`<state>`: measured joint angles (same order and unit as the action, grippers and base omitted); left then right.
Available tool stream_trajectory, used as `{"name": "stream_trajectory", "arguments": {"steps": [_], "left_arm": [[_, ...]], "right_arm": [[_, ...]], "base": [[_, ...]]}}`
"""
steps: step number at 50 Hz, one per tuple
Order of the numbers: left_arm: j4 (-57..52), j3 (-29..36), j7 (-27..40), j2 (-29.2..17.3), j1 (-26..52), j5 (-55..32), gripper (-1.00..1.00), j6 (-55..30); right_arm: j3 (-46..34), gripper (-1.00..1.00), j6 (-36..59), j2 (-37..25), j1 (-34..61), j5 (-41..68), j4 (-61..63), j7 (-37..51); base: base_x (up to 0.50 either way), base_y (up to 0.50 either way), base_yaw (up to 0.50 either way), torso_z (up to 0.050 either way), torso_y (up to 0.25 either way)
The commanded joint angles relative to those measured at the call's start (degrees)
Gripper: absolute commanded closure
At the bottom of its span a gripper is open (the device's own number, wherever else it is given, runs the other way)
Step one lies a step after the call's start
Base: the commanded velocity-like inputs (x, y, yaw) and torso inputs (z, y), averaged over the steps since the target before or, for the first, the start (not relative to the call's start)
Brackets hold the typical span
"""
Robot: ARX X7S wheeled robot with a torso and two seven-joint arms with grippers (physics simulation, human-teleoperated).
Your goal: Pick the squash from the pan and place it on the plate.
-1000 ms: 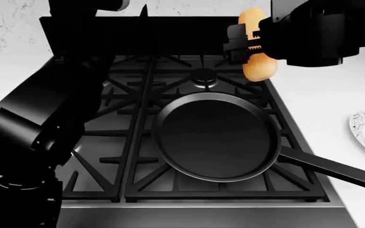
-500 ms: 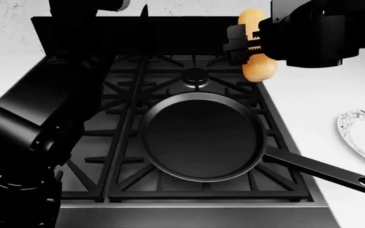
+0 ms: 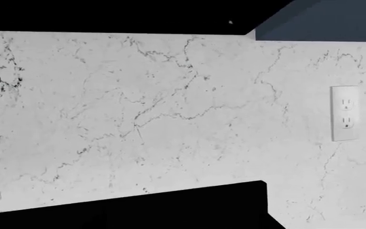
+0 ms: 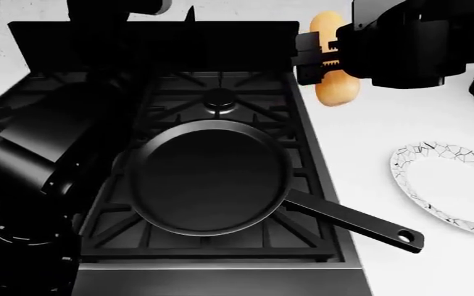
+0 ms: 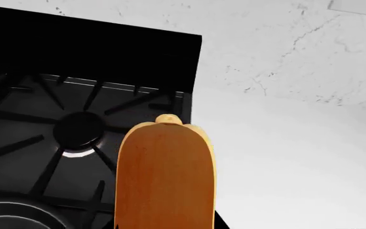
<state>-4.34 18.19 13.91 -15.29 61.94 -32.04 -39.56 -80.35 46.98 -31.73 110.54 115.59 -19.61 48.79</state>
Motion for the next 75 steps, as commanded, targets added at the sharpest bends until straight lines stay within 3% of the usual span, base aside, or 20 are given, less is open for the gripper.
{"name": "stream_trajectory", "arguments": {"steps": [1,75], "left_arm": [[-0.80,-0.06,0.35,-0.36,-0.38,-0.57,-1.00,-0.31],[0.01,0.93,1.05,-0.73,-0.21,-1.73,-1.00,0.89]], "right_arm": [[0.94,1.00,0.36,-0.03,0.51,-1.70,-0.04,-0.14],[1.84,1.00,0.71,-0.06,-0.35,-1.74,0.20,0.07]], "base": [[0.00,-0.23,0.00,0.000,0.000],[0.00,-0.22,0.00,0.000,0.001]]}}
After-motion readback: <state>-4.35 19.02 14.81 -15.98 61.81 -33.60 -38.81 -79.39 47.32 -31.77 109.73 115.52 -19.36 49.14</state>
